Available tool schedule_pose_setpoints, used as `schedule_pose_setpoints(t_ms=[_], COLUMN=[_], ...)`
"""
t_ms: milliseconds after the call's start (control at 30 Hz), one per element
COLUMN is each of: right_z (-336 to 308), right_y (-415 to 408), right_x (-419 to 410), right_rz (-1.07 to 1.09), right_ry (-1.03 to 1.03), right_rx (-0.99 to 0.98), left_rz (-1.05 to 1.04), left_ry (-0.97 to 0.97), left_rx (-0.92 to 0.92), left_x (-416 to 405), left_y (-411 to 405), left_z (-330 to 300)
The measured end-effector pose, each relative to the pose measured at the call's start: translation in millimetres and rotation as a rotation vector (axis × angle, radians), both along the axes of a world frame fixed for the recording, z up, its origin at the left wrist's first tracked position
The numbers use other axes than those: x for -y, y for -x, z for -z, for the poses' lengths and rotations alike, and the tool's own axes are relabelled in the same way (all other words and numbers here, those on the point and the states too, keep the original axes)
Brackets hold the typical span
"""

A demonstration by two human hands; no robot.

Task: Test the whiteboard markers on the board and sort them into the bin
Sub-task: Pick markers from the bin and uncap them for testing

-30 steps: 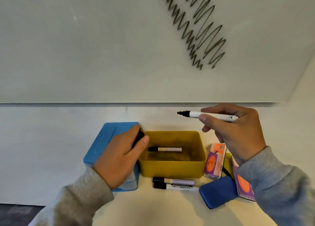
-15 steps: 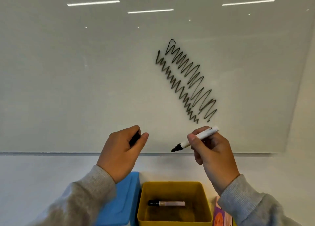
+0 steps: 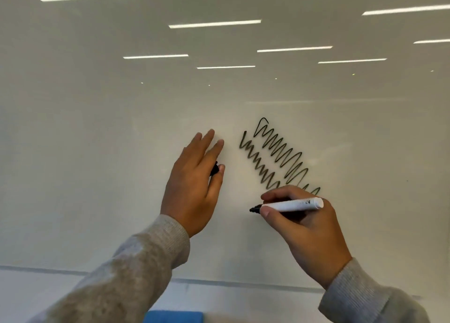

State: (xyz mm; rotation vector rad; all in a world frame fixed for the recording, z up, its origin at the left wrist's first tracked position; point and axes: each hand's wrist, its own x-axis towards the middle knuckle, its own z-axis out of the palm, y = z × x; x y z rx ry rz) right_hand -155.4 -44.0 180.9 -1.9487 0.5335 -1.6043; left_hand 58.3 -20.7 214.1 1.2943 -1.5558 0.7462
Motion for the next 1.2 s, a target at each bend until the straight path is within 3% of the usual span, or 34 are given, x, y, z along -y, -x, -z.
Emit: schedule_pose_setpoints(t_ms=[200, 433, 667, 1200], right_z=[-47, -71, -63, -49], right_y=[-22, -44, -50, -33], right_x=[21, 34, 36, 38], right_rz=[0.142, 0.214, 0.301, 0.323], right_ry=[0.326, 0.498, 0.667, 0.689], right_rx=[0.023, 0.063, -0.050, -0.086], left_rz=[-0.265, -0.333, -0.314, -0.310], left_ry=[0.077, 0.057, 0.053, 0.049], left_rx=[0.272, 0.319, 0.311, 0.296], left_x=[24, 22, 21, 20], left_y=[-16, -22, -22, -21], left_z=[16, 20, 21, 23])
